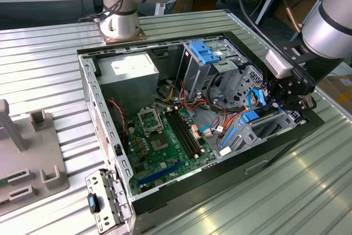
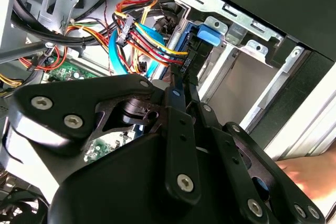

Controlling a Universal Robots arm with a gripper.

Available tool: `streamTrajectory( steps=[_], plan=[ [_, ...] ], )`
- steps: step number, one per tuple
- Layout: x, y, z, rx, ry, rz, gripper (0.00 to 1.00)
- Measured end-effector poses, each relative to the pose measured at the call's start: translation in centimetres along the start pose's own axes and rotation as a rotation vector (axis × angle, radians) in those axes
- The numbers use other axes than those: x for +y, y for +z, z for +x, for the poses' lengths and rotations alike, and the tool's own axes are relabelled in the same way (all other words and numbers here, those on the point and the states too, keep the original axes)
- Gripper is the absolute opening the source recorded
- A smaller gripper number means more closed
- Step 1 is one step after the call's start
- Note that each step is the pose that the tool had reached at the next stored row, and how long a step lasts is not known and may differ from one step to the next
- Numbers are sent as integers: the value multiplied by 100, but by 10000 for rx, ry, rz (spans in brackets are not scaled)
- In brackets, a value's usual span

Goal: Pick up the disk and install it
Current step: 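Insert the first disk wire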

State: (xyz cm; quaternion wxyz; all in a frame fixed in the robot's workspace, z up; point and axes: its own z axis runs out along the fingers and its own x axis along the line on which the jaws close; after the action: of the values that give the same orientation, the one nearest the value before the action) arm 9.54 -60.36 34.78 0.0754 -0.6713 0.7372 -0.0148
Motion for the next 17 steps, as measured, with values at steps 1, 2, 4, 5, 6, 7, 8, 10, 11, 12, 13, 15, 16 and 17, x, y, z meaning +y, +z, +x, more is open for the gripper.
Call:
streamTrajectory(
  steps=[1,2,4,5,6,7,8,10,11,12,13,15,16,17],
  plan=[
    [4,-1,-4,3,13,1,17],
    [8,0,-12,5,33,3,17],
    [8,1,-14,4,39,4,17],
    [8,2,-19,7,48,4,17],
    [8,4,-20,8,70,7,17],
    [9,4,-20,11,90,8,17],
    [9,4,-20,13,99,9,17],
    [9,4,-21,15,120,11,17],
    [9,7,-21,17,138,12,17],
    [10,8,-21,20,148,14,17],
    [10,10,-20,22,153,14,17],
    [11,19,-19,21,171,16,17],
    [11,20,-19,25,177,17,17],
    [11,22,-19,26,182,17,17]
  ],
)
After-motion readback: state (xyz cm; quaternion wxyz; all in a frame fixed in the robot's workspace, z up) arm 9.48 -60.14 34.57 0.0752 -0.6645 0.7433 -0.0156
